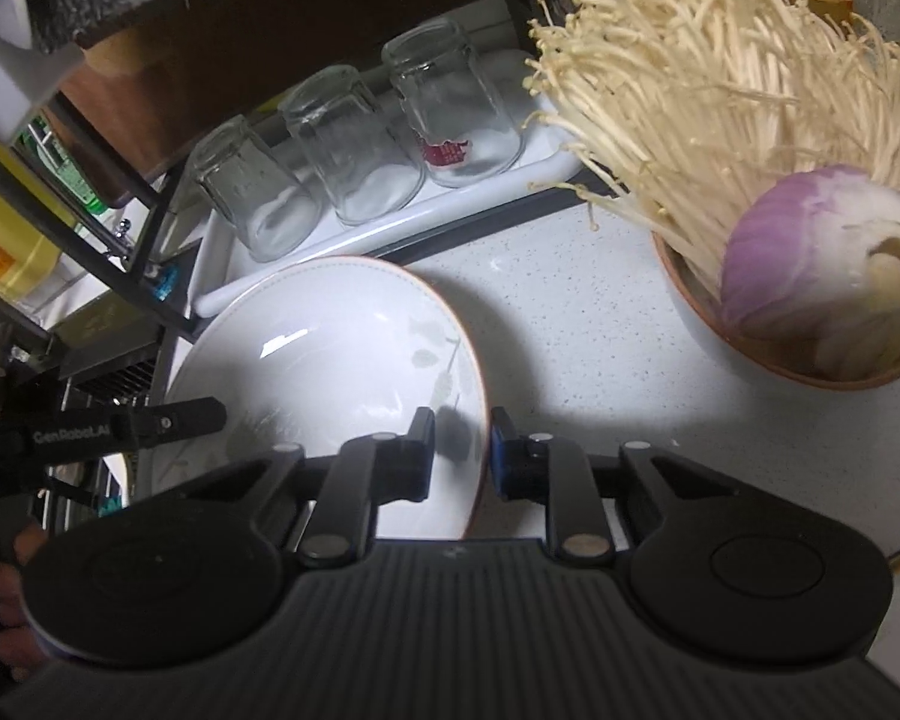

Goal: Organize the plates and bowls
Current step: 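Close both grippers on the rim of the small white plate, then lift the small white plate with both grippers toward the plate stack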

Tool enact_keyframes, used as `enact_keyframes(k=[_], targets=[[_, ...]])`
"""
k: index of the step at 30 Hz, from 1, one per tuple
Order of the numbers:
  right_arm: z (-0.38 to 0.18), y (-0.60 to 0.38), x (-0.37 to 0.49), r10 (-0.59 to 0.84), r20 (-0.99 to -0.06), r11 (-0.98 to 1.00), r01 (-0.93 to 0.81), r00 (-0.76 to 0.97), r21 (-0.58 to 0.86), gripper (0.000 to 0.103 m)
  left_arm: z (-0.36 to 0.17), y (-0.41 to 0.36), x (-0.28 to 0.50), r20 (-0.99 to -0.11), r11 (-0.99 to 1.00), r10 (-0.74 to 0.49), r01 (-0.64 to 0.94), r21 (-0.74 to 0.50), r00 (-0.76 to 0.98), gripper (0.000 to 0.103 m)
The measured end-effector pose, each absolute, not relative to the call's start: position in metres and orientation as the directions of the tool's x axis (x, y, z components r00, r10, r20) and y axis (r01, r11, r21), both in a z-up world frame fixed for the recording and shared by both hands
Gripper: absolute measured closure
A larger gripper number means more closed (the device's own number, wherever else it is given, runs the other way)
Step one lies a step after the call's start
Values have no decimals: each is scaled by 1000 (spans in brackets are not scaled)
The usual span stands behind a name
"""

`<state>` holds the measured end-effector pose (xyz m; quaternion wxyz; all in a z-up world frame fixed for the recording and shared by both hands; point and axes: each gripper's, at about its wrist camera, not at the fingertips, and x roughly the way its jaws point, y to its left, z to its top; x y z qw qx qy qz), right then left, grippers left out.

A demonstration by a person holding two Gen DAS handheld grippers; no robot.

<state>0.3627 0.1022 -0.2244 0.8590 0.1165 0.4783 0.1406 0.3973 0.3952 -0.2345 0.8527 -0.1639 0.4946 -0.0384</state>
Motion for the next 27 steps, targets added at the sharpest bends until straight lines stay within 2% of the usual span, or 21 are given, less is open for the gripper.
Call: enact_keyframes(k=[10, 27], targets=[[-217, 97, 360, 398, -781, 917, -177, 482, 358, 85, -227, 401, 388, -829, 934, -255, -96, -345, 498, 86], [-153, 49, 317, 440, -710, 897, -223, 550, 383, 85, -156, 360, 348, -794, 926, -276, -73, -372, 542, 86]])
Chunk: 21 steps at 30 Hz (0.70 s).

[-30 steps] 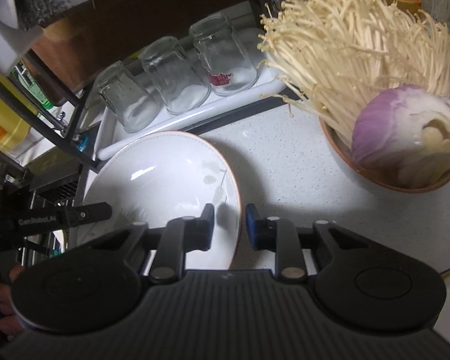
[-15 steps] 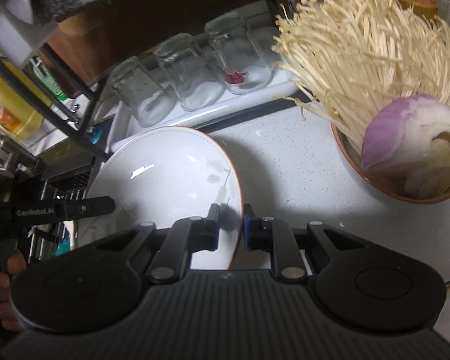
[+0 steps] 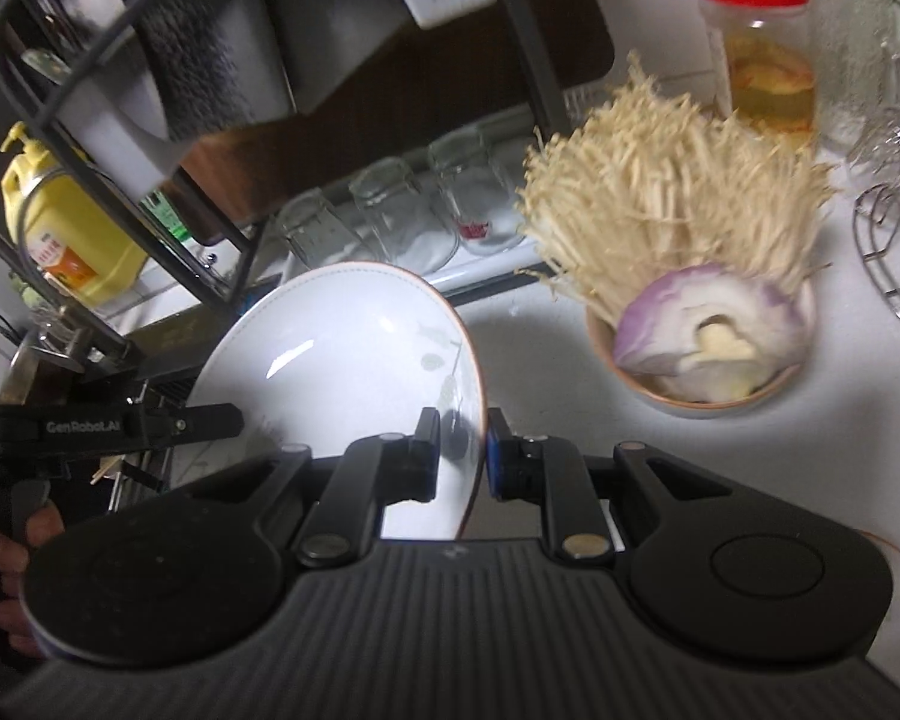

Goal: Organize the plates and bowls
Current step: 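Lift the small white plate with both grippers toward the plate stack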

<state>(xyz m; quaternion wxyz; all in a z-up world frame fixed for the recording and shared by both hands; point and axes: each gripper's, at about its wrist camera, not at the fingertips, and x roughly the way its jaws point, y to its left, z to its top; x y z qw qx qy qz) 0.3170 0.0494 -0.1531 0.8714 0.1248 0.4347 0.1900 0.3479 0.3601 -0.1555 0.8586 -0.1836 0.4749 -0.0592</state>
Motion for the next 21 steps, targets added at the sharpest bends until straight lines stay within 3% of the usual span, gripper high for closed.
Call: enact_keyframes(k=[21], targets=[[-112, -35, 248, 428, -634, 900, -240, 644, 364, 85, -101, 271, 288, -766, 931, -287, -19, -363, 576, 86]])
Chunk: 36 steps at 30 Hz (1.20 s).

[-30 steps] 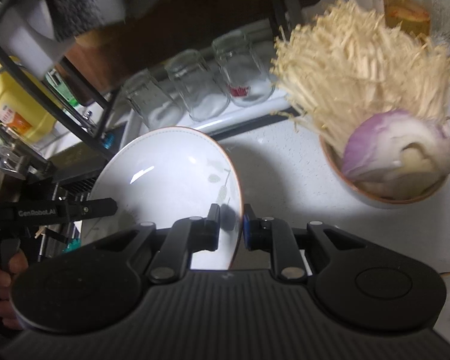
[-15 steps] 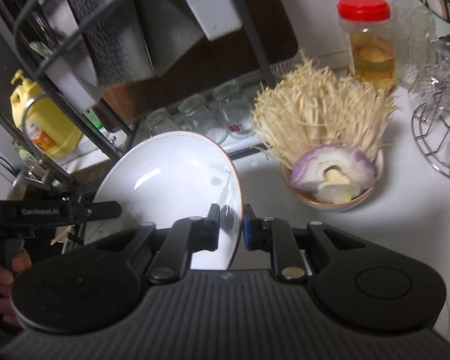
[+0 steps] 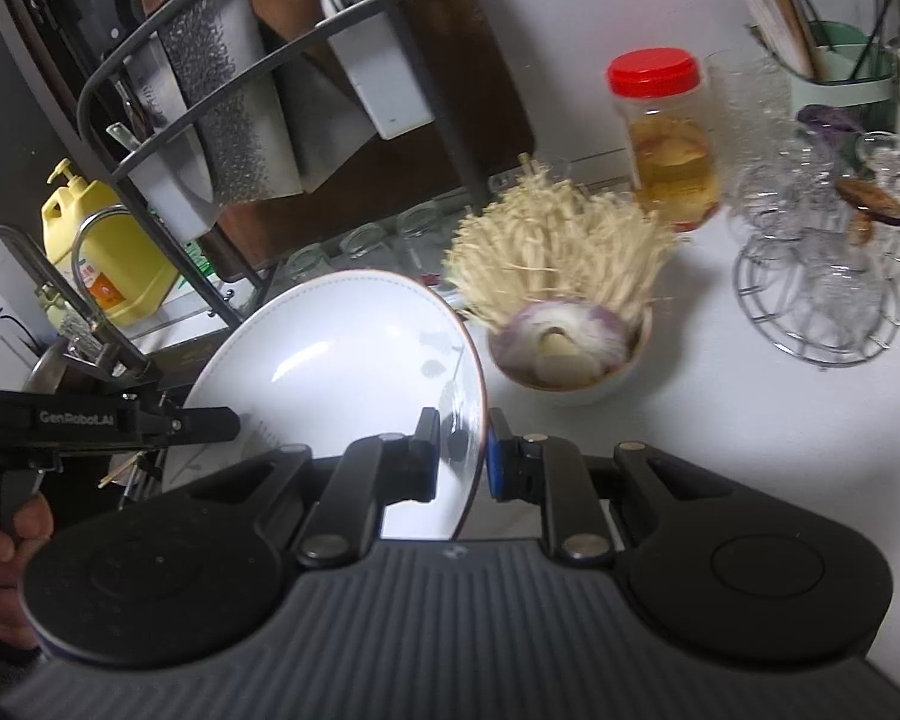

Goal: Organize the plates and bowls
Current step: 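Lift the small white plate with both grippers toward the plate stack, then lower the small white plate onto the stacked plates with both grippers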

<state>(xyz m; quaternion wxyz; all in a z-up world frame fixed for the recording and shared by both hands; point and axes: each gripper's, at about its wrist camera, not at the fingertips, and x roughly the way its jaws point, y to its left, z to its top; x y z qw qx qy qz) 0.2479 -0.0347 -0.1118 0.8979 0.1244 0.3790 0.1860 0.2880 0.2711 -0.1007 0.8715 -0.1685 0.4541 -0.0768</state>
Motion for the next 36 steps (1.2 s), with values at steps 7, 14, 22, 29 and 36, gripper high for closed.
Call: enact_keyframes(k=[7, 14, 22, 29, 36], targets=[[-118, -71, 229, 423, -640, 902, -228, 641, 367, 85, -105, 235, 270, -768, 928, -298, -15, -371, 566, 86], [-126, -99, 209, 412, -653, 908, -222, 635, 356, 85, -115, 201, 251, -783, 932, -301, -5, -362, 544, 86], [-140, -125, 191, 380, -673, 922, -203, 634, 329, 85, -126, 164, 236, -796, 941, -298, 22, -338, 527, 86], [-149, -142, 186, 350, -699, 936, -198, 624, 292, 84, -149, 139, 229, -809, 940, -294, 0, -341, 509, 86], [-169, -155, 193, 343, -725, 938, -185, 597, 292, 84, -172, 125, 233, -831, 940, -281, -35, -339, 480, 85]])
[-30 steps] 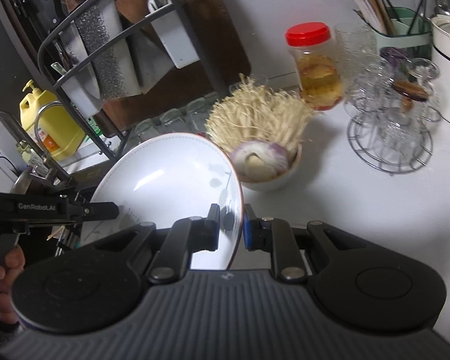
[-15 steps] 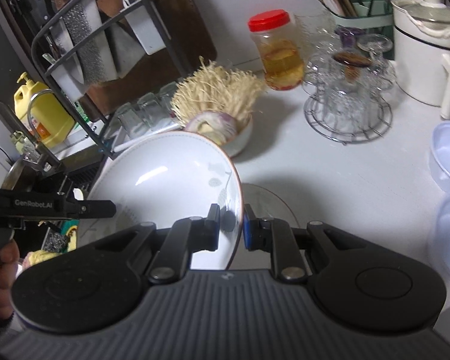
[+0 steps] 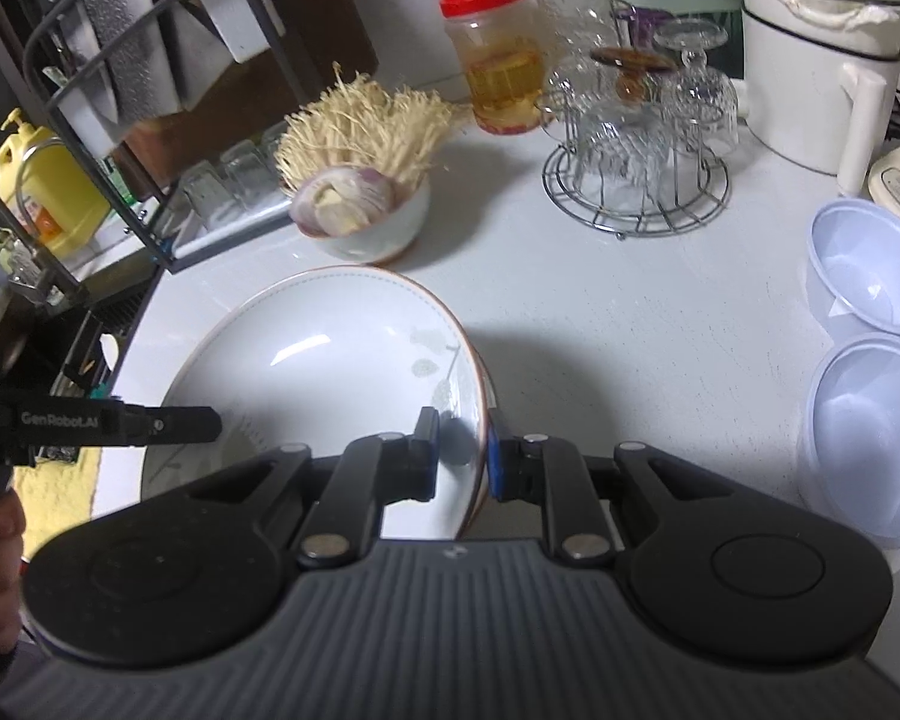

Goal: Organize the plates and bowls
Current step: 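Lower the small white plate onto the stacked plates with both grippers, then open both grippers and release the small white plate on the stack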

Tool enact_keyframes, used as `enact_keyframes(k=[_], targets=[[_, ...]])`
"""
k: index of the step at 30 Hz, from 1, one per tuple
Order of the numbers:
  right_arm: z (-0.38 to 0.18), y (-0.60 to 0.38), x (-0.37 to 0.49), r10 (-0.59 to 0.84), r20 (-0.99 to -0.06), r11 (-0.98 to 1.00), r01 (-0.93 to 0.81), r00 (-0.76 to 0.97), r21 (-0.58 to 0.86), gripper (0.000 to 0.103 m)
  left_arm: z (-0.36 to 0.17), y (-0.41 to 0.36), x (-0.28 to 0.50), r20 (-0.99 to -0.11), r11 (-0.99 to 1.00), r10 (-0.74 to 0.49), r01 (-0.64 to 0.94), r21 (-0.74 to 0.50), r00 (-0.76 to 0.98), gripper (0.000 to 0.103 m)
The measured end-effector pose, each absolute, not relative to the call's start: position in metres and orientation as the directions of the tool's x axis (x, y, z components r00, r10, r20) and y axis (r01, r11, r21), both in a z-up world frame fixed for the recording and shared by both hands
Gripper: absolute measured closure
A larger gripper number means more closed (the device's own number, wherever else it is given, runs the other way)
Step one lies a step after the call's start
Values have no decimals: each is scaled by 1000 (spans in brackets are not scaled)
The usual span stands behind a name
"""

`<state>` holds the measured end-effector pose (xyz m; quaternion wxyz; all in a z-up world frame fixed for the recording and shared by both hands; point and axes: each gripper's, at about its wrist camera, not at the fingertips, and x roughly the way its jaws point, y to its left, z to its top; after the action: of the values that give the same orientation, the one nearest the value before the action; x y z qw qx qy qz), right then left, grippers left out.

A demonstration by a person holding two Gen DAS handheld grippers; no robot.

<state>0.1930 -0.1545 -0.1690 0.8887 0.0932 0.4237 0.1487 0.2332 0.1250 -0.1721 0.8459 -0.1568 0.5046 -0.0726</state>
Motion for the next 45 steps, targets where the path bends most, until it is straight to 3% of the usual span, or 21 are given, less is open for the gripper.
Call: enact_keyframes(k=[28, 45], targets=[[-204, -141, 229, 324, -744, 946, -219, 584, 240, 79, -201, 117, 255, -877, 952, -213, -111, -286, 431, 85], [-214, -131, 234, 329, -741, 944, -216, 585, 249, 76, -194, 144, 252, -865, 895, -310, -187, -406, 396, 85]])
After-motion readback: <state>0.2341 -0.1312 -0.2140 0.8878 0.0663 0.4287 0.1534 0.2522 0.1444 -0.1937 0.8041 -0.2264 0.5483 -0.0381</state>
